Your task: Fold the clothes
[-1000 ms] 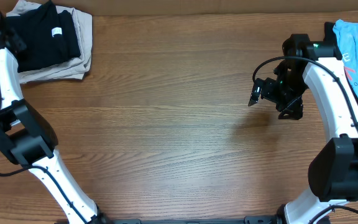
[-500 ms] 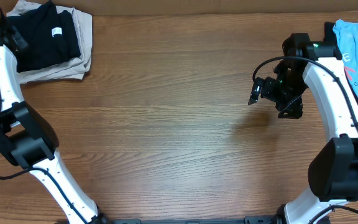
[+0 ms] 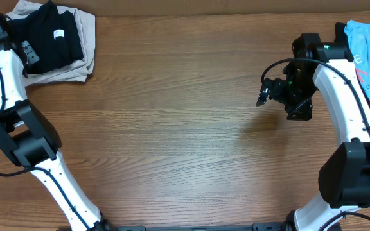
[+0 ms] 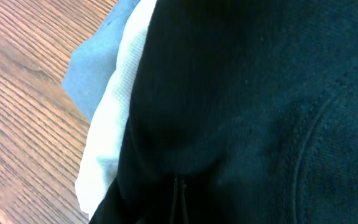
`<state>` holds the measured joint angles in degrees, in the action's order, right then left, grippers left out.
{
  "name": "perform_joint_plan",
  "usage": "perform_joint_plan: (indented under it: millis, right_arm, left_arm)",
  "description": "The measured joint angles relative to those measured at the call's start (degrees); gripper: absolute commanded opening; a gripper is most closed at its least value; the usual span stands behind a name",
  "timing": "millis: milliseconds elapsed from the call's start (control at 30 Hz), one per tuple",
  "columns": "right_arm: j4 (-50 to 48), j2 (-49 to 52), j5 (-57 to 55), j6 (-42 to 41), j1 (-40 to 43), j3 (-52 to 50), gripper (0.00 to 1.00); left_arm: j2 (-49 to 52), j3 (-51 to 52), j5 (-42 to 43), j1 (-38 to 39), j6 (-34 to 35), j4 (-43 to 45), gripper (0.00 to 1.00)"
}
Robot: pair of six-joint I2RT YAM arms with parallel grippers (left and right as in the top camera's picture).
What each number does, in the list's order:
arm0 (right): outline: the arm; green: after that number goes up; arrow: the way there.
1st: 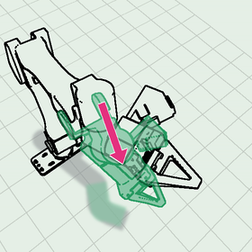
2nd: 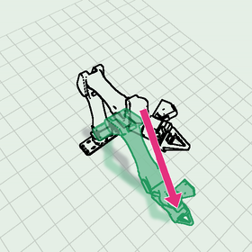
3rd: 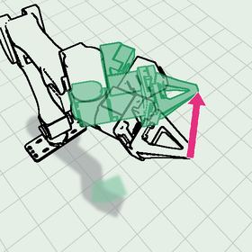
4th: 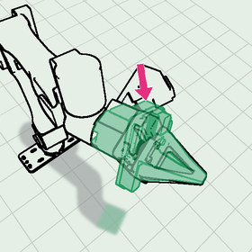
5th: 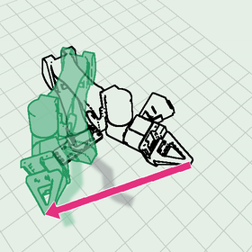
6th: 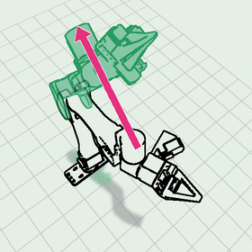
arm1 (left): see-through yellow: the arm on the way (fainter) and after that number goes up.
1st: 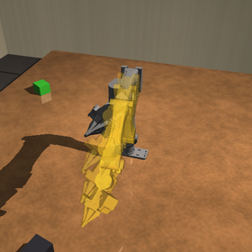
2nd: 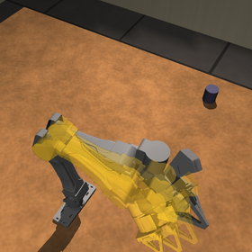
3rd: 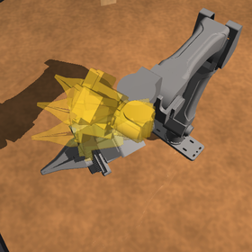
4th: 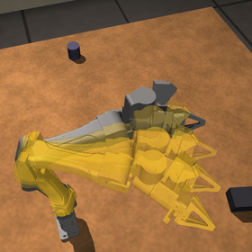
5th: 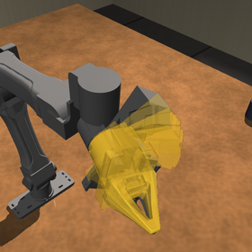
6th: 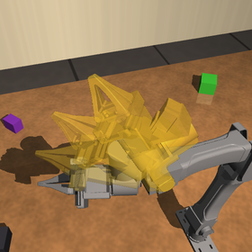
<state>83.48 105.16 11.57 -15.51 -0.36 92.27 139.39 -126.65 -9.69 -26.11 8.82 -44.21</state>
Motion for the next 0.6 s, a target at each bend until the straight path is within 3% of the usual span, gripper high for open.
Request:
perform_joint_plan:
  millis: [200, 300, 433, 500, 600]
  right_arm:
    - [-2.4, 0.0, 0.0, -1.8, 0.0, 0.0, 1.0]
    - [-2.3, -0.3, -0.1, -2.3, 0.0, 0.0, 1.0]
    - [-0.9, -4.3, -1.8, -2.5, 0.0, 0.0, 1.0]
    - [0.0, -8.9, -2.4, -2.5, 0.0, 0.0, 1.0]
    - [2.2, -17.2, -3.0, -2.5, -0.3, 0.0, 1.0]
  left_arm:
    - [-6.1, 0.0, 3.1, 0.0, -0.1, -2.8, 0.19]
    - [-13.6, 0.0, 8.2, 0.0, 0.8, -4.1, 0.38]
    - [-23.5, -0.3, 15.9, 0.0, 2.2, -6.4, 0.5]
    - [-27.6, -0.6, 20.2, 0.2, 2.8, -8.6, 0.64]
    - [-31.6, -0.9, 27.1, 0.6, 4.3, -12.6, 1.0]
